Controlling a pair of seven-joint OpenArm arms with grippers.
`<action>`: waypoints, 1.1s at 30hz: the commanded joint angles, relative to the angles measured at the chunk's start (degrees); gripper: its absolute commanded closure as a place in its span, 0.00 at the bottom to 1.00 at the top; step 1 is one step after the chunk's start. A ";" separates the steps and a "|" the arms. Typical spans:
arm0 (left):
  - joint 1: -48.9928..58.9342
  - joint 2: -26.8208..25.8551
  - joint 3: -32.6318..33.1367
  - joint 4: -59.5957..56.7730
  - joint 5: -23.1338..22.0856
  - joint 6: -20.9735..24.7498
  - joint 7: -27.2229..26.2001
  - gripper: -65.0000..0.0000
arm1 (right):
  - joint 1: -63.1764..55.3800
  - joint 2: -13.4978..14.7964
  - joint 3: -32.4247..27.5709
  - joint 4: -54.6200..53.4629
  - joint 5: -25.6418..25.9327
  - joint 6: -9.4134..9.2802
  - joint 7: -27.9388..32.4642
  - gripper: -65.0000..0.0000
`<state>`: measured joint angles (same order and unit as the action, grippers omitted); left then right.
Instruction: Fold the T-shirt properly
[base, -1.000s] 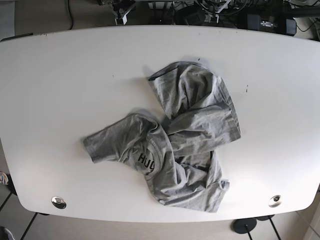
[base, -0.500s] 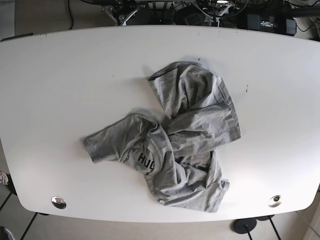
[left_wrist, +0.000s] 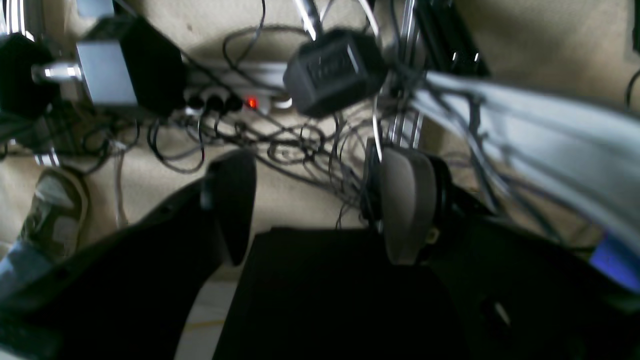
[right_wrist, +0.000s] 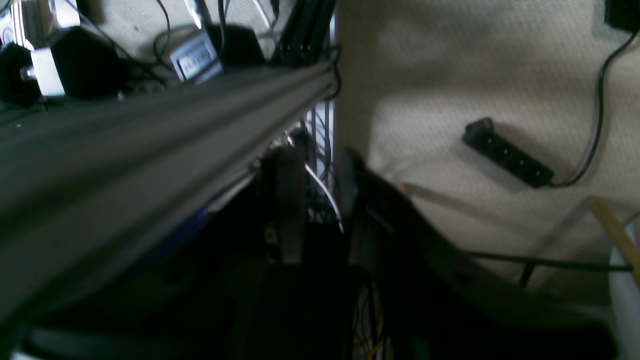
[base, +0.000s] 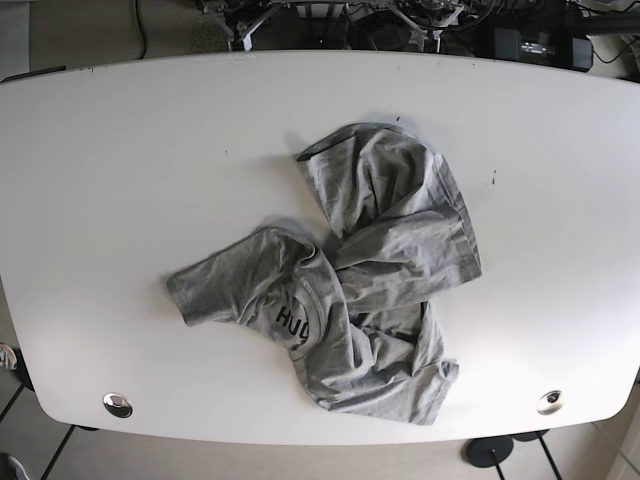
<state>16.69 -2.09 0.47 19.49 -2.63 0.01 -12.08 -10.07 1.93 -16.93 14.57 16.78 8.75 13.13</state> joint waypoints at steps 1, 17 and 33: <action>1.11 -0.07 -0.07 0.25 0.13 0.12 -0.80 0.44 | -0.97 0.31 0.01 0.25 0.06 0.08 0.81 0.82; 21.07 -1.56 -0.07 30.05 0.22 0.12 -0.45 0.44 | -18.02 3.74 0.01 23.37 -0.03 -4.93 1.16 0.82; 46.13 -3.58 -0.25 67.77 0.13 0.12 -0.36 0.44 | -39.65 8.31 7.92 58.88 -0.29 -5.02 -4.29 0.82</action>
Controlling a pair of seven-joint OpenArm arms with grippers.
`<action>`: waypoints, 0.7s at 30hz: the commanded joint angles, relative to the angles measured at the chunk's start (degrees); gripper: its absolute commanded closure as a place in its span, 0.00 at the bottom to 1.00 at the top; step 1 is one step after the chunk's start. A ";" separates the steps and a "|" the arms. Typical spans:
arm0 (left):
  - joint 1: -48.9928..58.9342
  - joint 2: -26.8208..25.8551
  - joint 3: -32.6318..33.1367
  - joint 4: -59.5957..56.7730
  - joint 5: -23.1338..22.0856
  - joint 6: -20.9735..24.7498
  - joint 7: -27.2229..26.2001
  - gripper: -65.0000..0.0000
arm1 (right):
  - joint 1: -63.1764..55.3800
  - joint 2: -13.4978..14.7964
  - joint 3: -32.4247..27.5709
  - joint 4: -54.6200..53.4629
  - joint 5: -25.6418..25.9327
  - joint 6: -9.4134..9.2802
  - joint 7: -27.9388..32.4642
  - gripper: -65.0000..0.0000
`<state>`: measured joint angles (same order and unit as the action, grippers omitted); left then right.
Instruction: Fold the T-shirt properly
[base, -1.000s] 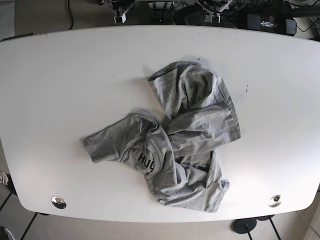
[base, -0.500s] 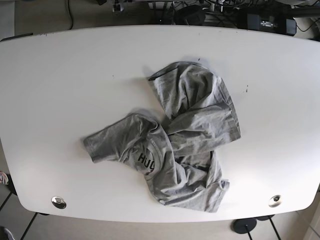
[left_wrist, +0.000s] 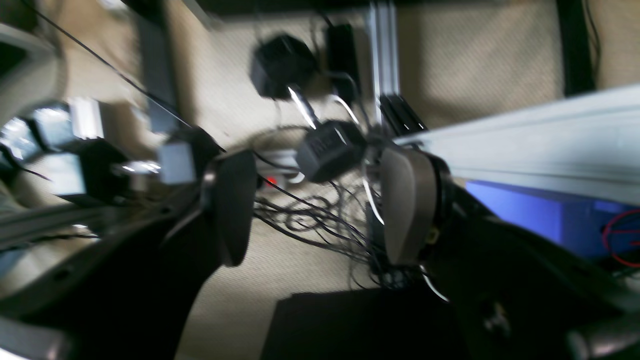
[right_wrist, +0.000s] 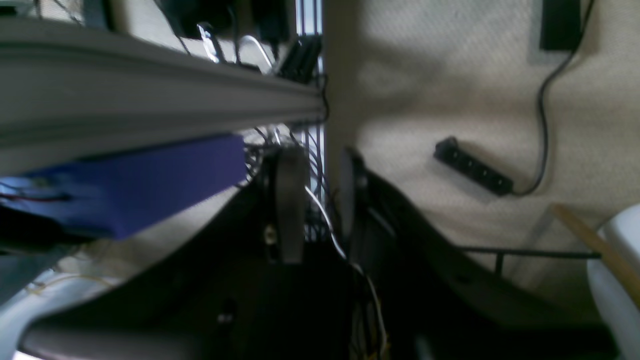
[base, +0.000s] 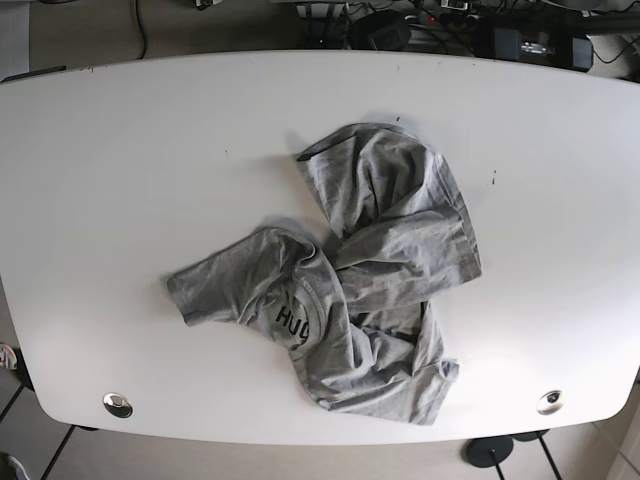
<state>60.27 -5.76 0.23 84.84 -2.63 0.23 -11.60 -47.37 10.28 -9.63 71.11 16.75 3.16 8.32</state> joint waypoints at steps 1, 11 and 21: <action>3.77 0.09 -0.63 4.09 0.13 -0.10 -0.84 0.44 | -3.57 -0.04 1.50 4.19 -0.27 0.58 0.52 0.82; 14.67 0.35 -8.45 22.11 0.13 -0.10 -0.84 0.44 | -16.14 1.72 6.16 23.26 -0.27 0.93 0.43 0.82; 14.67 0.00 -9.94 29.76 0.04 -0.27 -1.28 0.45 | -14.12 2.07 6.24 35.04 -0.27 1.19 0.43 0.82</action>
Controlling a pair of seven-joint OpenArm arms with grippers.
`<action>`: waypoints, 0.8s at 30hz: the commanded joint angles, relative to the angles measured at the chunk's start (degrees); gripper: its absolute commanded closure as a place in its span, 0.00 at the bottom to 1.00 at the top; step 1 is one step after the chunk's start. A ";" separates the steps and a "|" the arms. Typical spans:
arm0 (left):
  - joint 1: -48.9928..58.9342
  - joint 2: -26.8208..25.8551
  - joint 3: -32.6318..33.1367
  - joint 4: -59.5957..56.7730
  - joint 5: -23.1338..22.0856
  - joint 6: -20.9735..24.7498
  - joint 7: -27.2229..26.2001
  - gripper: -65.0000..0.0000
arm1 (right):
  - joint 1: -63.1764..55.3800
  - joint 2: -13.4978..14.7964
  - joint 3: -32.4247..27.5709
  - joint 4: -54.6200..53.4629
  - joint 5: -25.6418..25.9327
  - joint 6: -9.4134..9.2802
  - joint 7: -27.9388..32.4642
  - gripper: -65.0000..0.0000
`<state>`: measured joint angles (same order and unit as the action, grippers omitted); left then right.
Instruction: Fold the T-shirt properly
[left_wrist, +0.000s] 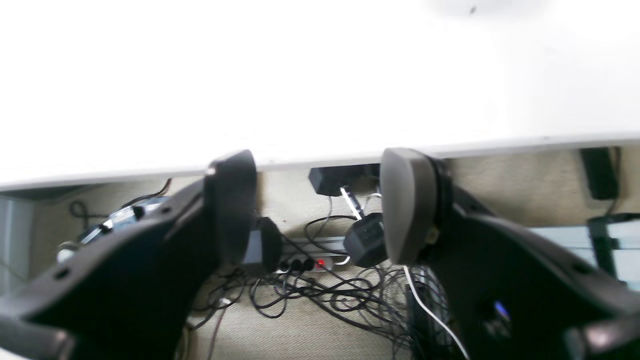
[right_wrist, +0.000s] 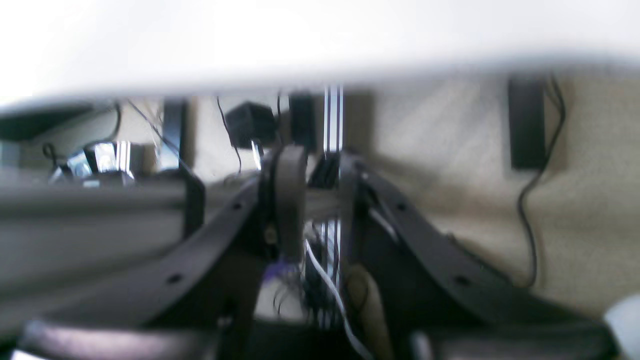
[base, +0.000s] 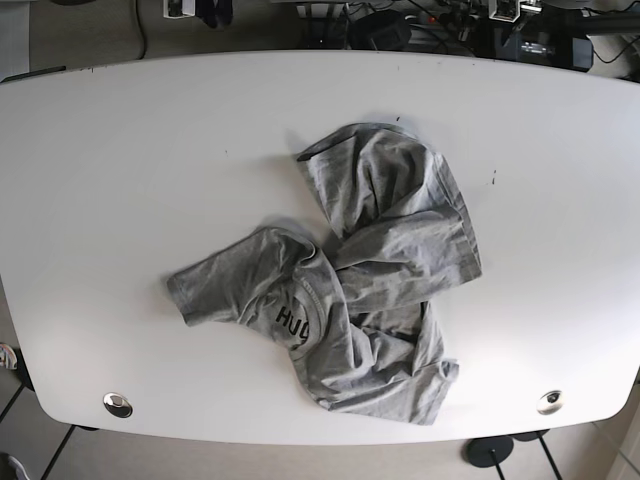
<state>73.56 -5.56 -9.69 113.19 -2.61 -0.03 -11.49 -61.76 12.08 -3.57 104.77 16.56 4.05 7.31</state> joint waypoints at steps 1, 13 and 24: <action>0.59 -0.20 -0.02 1.76 0.19 -0.01 -1.39 0.45 | 1.49 0.28 0.19 1.38 -0.07 0.30 1.44 0.82; -2.48 0.16 0.16 2.20 0.11 -0.01 -1.48 0.33 | 16.88 0.54 -0.16 1.82 0.01 -0.05 1.44 0.81; -3.27 -0.20 -0.02 2.02 0.19 -0.01 -1.48 0.21 | 28.66 0.63 -2.80 5.16 0.37 -0.14 -6.30 0.27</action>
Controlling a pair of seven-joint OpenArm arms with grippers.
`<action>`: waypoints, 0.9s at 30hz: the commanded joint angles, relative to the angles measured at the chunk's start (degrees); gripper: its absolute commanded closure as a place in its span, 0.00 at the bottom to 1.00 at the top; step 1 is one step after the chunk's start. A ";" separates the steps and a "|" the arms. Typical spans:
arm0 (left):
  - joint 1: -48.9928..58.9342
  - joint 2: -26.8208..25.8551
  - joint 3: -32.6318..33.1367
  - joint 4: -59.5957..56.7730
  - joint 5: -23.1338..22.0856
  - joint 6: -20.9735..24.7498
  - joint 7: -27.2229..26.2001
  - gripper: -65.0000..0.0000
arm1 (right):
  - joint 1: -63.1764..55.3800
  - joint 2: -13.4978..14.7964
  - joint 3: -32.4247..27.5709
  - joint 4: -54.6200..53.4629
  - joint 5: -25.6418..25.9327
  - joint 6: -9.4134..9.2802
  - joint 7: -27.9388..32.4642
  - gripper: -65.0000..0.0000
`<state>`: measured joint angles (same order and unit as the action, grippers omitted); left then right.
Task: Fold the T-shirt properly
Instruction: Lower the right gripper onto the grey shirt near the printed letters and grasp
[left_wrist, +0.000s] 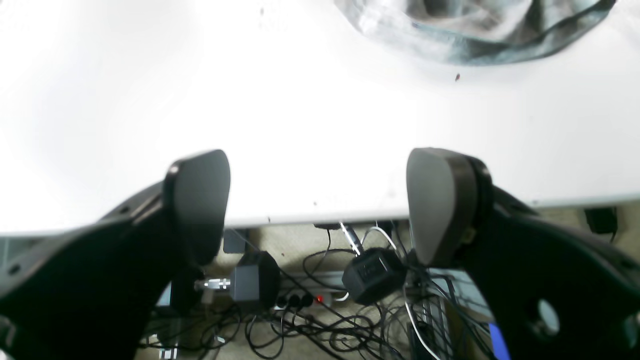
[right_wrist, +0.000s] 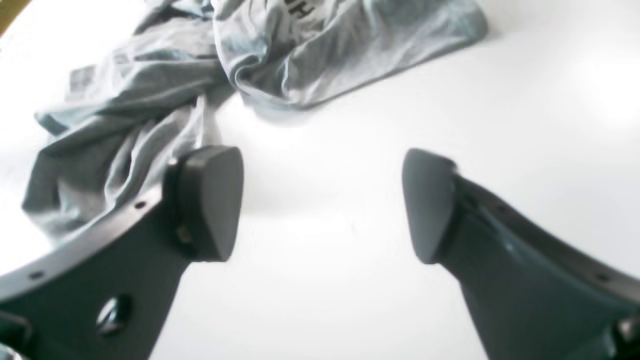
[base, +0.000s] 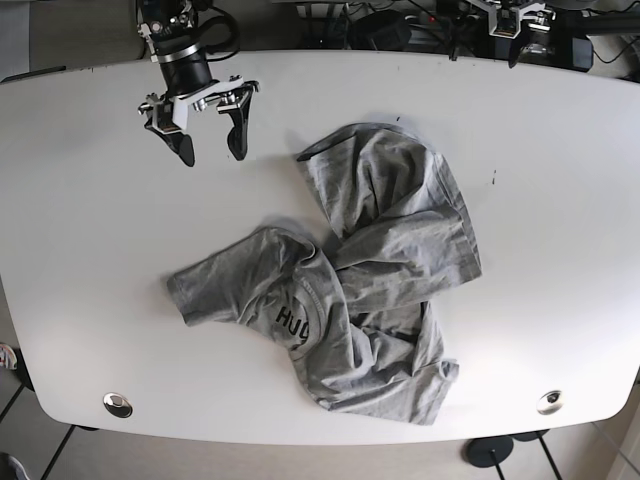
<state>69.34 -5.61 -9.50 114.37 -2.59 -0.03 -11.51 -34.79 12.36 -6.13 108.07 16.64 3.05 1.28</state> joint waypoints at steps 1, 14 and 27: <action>0.94 -0.15 -0.22 0.75 0.26 -0.01 -1.46 0.21 | 3.71 0.17 -0.42 1.77 0.28 0.86 -2.55 0.27; -2.04 -0.06 -0.22 0.49 0.26 -0.01 -1.11 0.21 | 29.91 -3.79 -7.98 -10.53 0.28 1.30 -17.94 0.27; -3.36 0.11 -0.22 0.31 0.35 -0.01 -1.02 0.21 | 51.27 -12.23 -7.98 -41.30 0.37 1.39 -17.76 0.27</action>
<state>65.04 -5.43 -9.50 113.93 -2.42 -0.03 -11.20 15.11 0.43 -14.24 65.76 16.78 4.21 -18.02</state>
